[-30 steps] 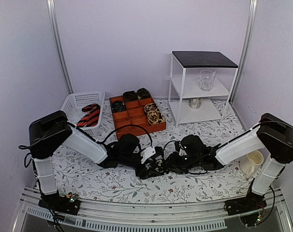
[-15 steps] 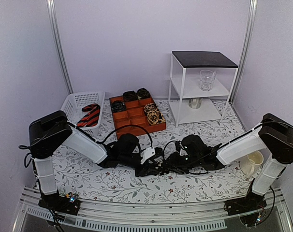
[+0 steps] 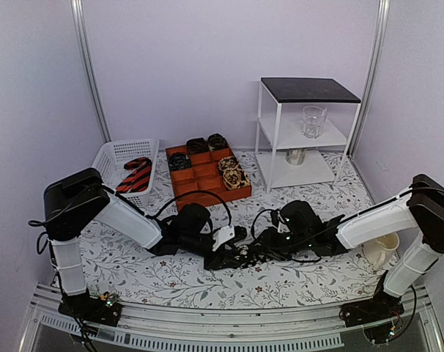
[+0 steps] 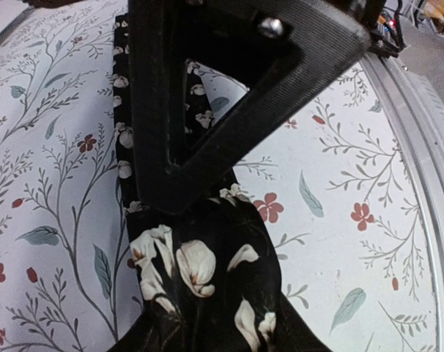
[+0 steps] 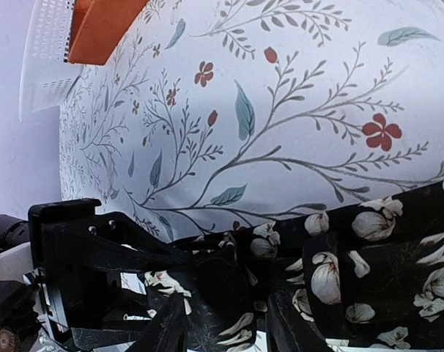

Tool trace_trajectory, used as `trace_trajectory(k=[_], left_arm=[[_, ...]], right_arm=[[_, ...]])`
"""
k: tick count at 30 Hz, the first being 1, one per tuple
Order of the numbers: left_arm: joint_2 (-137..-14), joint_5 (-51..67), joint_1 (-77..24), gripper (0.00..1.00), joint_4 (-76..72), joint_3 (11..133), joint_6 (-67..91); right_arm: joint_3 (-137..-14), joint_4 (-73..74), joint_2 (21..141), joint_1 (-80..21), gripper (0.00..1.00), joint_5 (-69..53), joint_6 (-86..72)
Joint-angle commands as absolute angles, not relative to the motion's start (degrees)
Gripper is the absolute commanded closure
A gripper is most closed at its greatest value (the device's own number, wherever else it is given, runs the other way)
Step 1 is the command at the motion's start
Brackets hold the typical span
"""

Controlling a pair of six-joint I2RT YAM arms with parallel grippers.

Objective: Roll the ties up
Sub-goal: Roll the tie at the center of the board.

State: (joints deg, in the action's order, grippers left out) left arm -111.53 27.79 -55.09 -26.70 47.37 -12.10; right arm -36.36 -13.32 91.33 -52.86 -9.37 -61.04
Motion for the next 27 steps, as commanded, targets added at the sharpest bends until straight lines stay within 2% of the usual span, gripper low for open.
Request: trace_trajectory(k=[1,5,8,10,14,17,21,27], left_arm=[[-112.1,29.2,-54.7,0.60,-26.8,46.9,-13.0],[-112.1,27.8,-54.7,0.58,-26.5,47.2,-12.7],[-111.7,26.1,-54.3,0.44,-26.9,46.5,-11.4],[-110.3,24.6,-54.2,0.39,-27.0,45.8,-10.5],[-106.6,22.1,-54.2,0.33,-25.5,43.6,-8.2],[-102.8,20.3,-54.2,0.33,-24.5,40.7,-5.7],[-97.5,18.2,-54.2,0.40,-24.4,36.0,-1.2],[-97.3,15.2,-54.4,0.74,-28.2,31.7,8.4]], right_arm=[[-38.5,-12.5,94.1,-52.7,0.64,-11.0,-59.4],[-39.0,-12.9,96.1,-52.9,0.71,-12.4,-59.1],[-38.6,-12.9,97.1,-53.2,0.75,-12.9,-59.2],[-38.1,-12.9,97.4,-53.3,0.77,-12.8,-59.4],[-36.7,-13.2,97.5,-53.5,0.78,-12.1,-59.4],[-36.5,-13.5,97.4,-53.7,0.78,-11.9,-59.0],[-36.1,-13.6,97.1,-53.9,0.78,-11.3,-58.9],[-35.0,-13.6,95.8,-53.9,0.78,-10.4,-58.5]])
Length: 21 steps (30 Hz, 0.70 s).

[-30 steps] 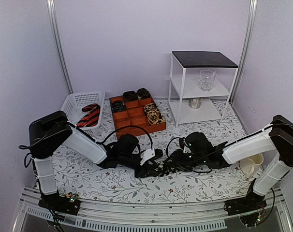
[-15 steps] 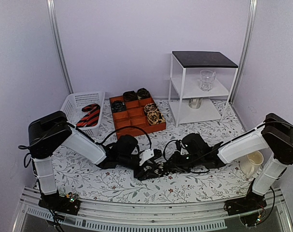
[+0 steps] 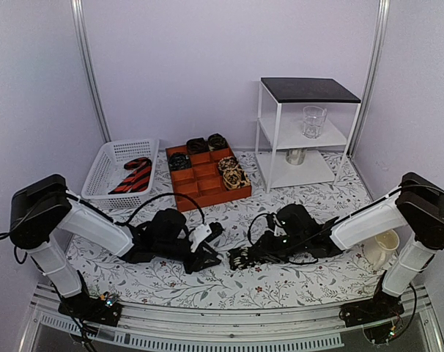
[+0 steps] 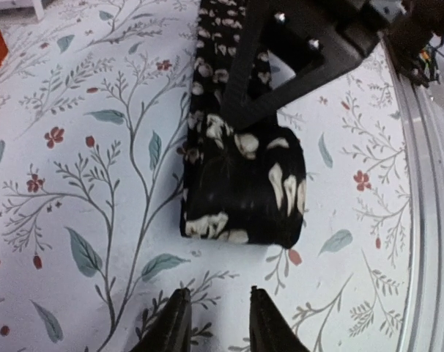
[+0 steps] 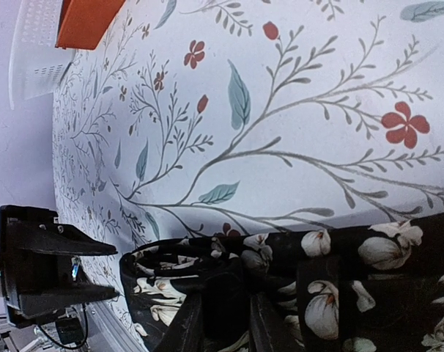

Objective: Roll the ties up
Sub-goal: Roll the tie at the center of the board.

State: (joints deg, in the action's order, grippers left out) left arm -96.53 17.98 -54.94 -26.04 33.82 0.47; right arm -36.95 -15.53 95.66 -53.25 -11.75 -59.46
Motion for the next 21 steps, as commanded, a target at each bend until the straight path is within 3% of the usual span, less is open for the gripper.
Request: trace_trajectory(k=[1,3,6,21], left_arm=[[-97.9,15.6,-54.6,0.80,-29.1,31.5,9.6],[-99.3,15.1,-55.5,0.91,-30.5,31.8,12.2],[-101.9,14.7,-56.8,0.99,-31.7,33.0,14.8],[-109.6,20.5,-58.1,1.00,-36.7,38.4,17.9]], right_arm=[[-34.8,-13.6,95.6,-54.0,0.77,-10.2,-58.4],[-34.7,-13.5,95.5,-53.9,0.77,-9.9,-57.9],[-34.9,-13.3,95.9,-54.0,0.77,-9.9,-57.5],[-34.2,-13.3,94.6,-54.0,0.78,-8.9,-56.7]])
